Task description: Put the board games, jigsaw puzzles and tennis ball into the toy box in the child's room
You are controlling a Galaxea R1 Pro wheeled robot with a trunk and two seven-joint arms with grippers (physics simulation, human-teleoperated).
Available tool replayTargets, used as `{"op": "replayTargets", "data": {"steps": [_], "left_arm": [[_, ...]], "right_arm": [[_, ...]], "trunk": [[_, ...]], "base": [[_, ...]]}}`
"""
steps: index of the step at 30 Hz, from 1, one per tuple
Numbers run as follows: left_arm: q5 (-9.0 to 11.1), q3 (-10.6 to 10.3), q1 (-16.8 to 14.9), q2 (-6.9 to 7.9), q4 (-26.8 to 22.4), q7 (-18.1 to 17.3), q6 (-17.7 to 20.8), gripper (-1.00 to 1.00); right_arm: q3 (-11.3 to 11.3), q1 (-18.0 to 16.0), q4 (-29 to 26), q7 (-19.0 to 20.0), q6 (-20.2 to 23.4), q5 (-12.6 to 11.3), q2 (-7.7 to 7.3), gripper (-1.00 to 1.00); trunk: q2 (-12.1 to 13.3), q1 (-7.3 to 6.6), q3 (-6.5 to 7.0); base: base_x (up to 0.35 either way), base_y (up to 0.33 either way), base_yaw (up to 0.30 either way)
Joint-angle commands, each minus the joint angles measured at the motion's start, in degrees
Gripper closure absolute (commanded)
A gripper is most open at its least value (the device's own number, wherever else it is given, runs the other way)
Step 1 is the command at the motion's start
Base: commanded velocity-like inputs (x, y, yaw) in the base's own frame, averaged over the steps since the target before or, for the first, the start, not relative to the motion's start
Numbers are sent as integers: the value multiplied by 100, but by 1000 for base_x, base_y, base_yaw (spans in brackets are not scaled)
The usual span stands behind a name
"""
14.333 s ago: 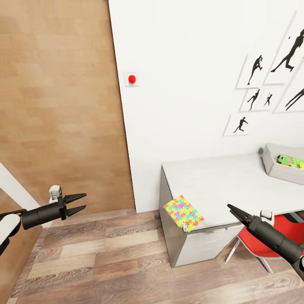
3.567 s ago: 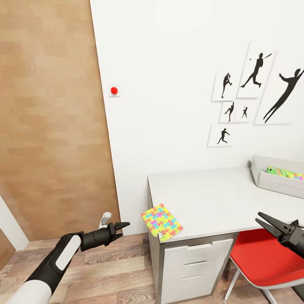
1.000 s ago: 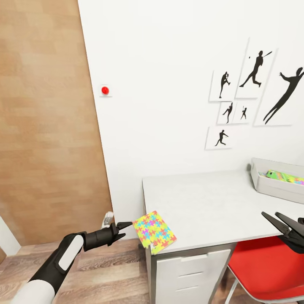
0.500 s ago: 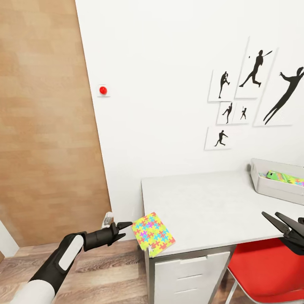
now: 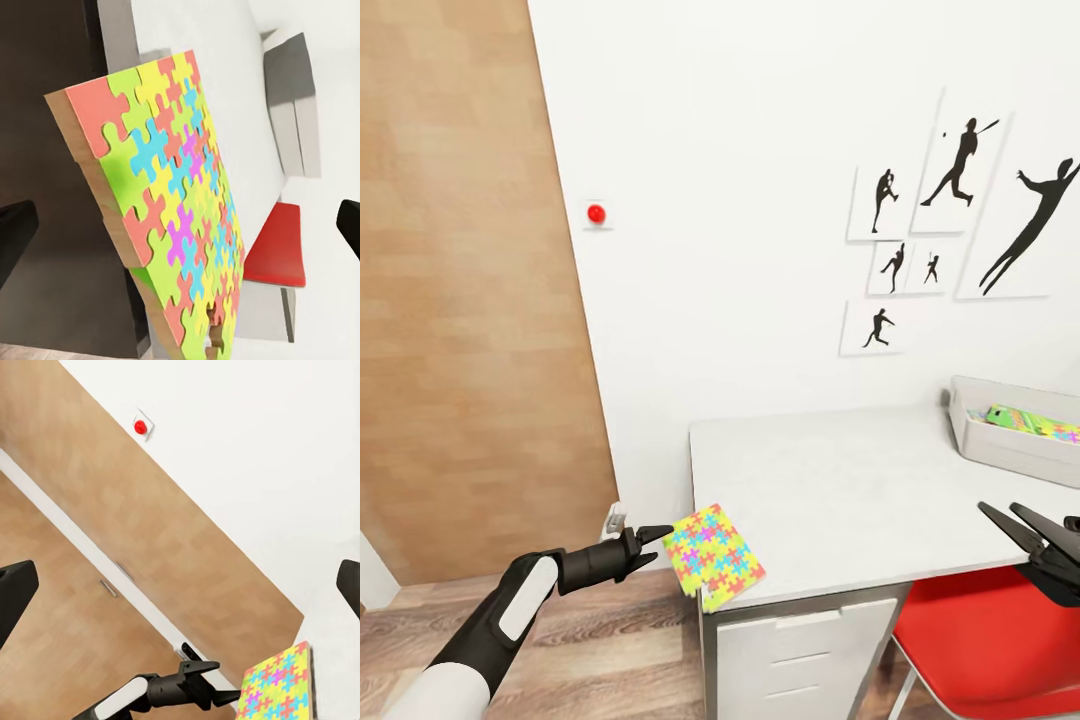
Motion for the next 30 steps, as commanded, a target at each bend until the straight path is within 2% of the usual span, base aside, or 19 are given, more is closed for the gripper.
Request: {"op": "replayTargets", "data": {"steps": [1,24,25,30], "left_arm": [[21,-11,-4,4,0,-3,22,-100],[21,-11,-4,2,0,-5,26,-100],[21,-11,-4,2,0,-7,25,100],[21,-11,-4,3,0,-6,22,100]], "right_arm": [[-2,-2,0,4,29,-7,1,-100],[4,-3,0,-16,21,-7,4,-100],[4,-3,0,-16,20,-7,4,-100],[2,-4,0,-16,20,-7,4,-100]], "trunk": [[-3,1,-6],[-3,1,-6],[-3,1,-6],[-3,1,-6]], "base": [[41,-1,0],[3,-60,0],[0,-4,0],[0,-1,0]]}}
